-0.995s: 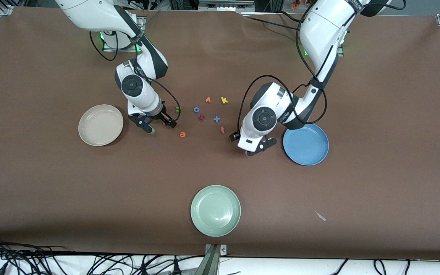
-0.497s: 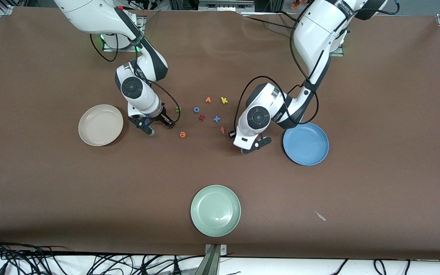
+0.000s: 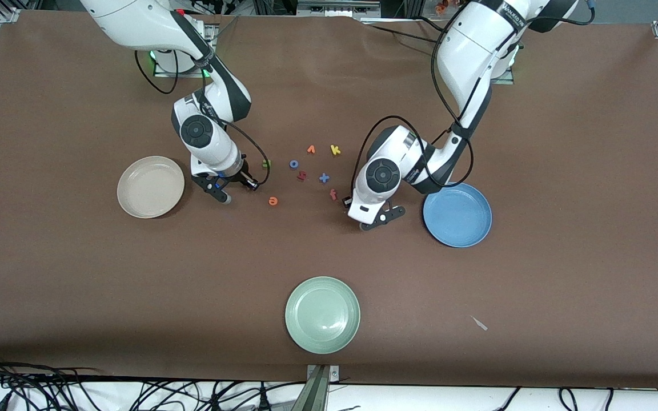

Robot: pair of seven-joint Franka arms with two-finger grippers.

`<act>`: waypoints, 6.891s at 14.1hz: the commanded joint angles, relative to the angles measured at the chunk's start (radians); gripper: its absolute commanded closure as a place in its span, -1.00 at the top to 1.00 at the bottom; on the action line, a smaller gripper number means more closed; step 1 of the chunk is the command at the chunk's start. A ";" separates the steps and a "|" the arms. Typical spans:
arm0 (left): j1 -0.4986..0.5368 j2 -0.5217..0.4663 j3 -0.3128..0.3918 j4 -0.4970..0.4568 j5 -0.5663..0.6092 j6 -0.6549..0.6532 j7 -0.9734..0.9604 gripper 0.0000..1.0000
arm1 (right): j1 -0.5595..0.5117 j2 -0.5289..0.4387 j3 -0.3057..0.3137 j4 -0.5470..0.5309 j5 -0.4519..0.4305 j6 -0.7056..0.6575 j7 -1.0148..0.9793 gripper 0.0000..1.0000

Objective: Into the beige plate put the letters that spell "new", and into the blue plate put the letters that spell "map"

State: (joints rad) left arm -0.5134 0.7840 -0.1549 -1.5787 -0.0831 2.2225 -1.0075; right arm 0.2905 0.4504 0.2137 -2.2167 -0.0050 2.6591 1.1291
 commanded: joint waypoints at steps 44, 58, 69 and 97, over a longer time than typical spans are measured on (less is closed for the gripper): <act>0.062 -0.006 -0.097 -0.007 0.049 -0.179 0.500 0.02 | 0.136 0.168 -0.082 0.473 0.020 -0.372 -0.405 1.00; 0.078 -0.018 -0.094 -0.003 0.052 -0.181 0.509 -0.54 | 0.176 0.225 -0.085 0.436 0.003 -0.301 -0.413 0.65; 0.246 -0.164 -0.067 0.006 0.284 -0.417 0.748 -0.53 | 0.171 0.221 -0.088 0.431 0.003 -0.297 -0.420 -0.43; 0.329 -0.193 -0.368 -0.316 0.301 -0.150 0.546 0.70 | 0.159 -0.165 -0.553 -0.043 -0.047 -0.343 -1.284 -0.52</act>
State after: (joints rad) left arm -0.2005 0.6504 -0.5236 -1.8007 0.1920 2.0045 -0.4503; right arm 0.4430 0.3146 -0.3256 -2.2073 -0.0380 2.2751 -0.1173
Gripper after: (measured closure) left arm 0.145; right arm 0.718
